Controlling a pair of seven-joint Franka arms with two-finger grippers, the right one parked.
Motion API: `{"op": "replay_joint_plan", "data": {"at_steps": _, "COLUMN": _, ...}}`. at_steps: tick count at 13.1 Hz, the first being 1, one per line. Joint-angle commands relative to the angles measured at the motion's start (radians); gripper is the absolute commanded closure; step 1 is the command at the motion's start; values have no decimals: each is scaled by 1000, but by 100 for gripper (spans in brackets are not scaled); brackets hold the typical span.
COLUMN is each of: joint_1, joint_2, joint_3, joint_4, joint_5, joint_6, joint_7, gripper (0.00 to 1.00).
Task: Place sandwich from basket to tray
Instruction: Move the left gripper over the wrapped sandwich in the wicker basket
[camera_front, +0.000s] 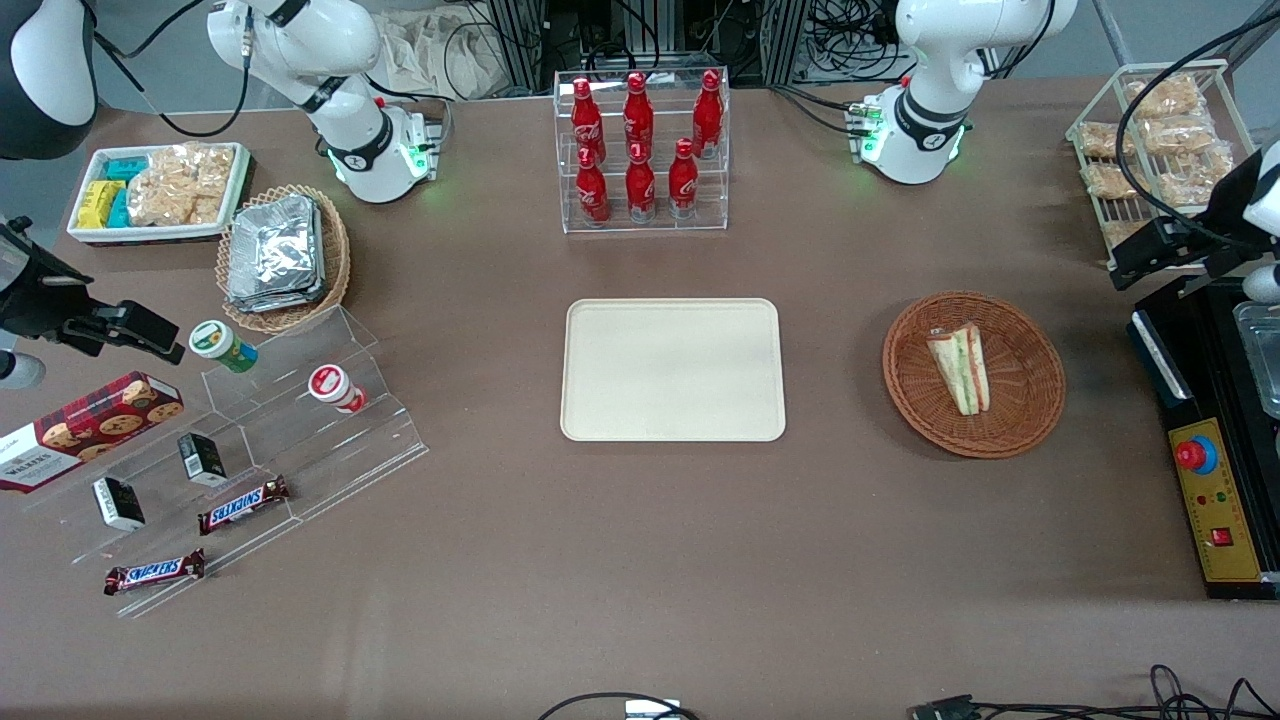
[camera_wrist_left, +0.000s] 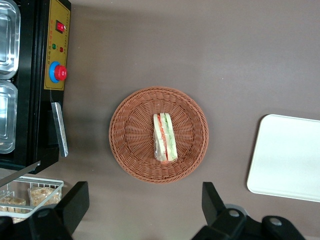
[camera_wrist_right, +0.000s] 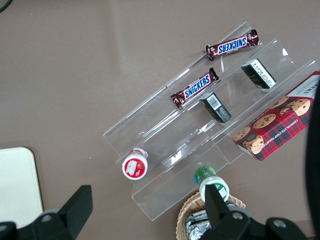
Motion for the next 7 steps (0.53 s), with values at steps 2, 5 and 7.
{"op": "replay_joint_plan", "data": {"at_steps": 2, "joint_1": -4, "joint_2": -9, "joint_3": -3, "joint_4": -11, "joint_5": -3, "joint_6": 8, "joint_7": -5, "gripper": 0}}
{"op": "replay_joint_plan", "data": {"at_steps": 5, "joint_1": -6, "joint_2": -9, "joint_3": -2, "joint_4": -17, "joint_5": 8, "joint_6": -12, "joint_7": -6, "gripper": 0}}
{"op": "replay_joint_plan", "data": {"at_steps": 7, "joint_1": -1, "joint_2": -31, "joint_3": 1, "joint_4": -55, "joint_5": -1, "joint_6": -40, "joint_7": -11, "gripper": 0}}
